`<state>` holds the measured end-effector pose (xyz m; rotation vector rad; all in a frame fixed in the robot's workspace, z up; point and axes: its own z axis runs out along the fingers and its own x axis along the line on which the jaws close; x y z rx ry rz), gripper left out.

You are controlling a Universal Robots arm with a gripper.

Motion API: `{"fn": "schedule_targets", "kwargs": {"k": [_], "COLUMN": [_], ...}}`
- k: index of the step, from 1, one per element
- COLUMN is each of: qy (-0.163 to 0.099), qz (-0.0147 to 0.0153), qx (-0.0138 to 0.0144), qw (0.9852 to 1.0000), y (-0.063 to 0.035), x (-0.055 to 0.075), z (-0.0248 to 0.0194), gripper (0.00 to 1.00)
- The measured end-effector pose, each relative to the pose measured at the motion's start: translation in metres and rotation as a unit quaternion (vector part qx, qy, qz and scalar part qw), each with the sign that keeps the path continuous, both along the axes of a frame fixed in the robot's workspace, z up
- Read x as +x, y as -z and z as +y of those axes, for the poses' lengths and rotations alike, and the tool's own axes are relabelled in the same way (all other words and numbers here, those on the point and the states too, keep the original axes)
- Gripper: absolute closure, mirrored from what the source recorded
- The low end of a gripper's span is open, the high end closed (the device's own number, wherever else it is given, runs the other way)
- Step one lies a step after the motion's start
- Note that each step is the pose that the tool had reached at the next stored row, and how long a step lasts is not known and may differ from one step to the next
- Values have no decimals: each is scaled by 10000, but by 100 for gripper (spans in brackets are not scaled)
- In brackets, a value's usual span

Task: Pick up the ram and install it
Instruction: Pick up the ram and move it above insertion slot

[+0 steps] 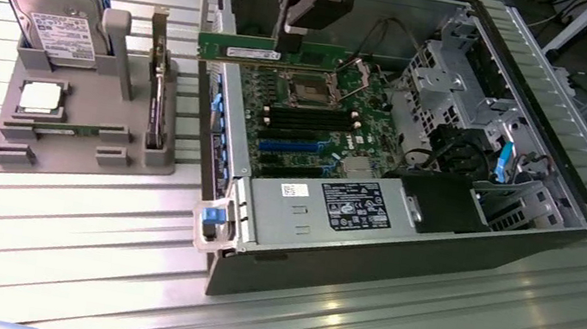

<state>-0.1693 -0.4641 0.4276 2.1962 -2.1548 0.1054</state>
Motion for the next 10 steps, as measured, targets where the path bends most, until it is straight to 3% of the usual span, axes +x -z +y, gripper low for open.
{"fn": "schedule_targets", "kwargs": {"k": [10], "qy": [0], "qz": [0], "qx": [-30], "qw": [10000], "y": [0], "x": [147], "z": [0], "gripper": [88]}}
